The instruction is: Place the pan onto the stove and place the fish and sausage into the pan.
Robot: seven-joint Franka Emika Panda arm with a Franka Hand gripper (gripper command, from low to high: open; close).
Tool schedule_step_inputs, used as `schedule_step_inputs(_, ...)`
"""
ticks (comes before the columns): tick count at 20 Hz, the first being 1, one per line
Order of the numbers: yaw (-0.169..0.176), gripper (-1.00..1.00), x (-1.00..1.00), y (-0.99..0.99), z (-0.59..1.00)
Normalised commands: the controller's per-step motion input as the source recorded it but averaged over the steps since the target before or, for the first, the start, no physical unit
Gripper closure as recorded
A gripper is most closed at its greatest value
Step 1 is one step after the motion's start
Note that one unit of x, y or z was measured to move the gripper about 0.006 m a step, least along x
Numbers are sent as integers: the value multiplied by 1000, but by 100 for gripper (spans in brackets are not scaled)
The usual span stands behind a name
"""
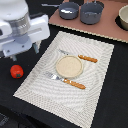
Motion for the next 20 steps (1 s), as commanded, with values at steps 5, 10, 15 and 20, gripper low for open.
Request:
schedule_step_inputs(5,0,-100,0,-246,-279)
schedule_step_inputs(10,0,-100,-66,-246,-370)
schedule_step_inputs(15,0,-100,-268,-233,-365)
schedule_step_inputs(20,0,-100,-354,-68,-261)
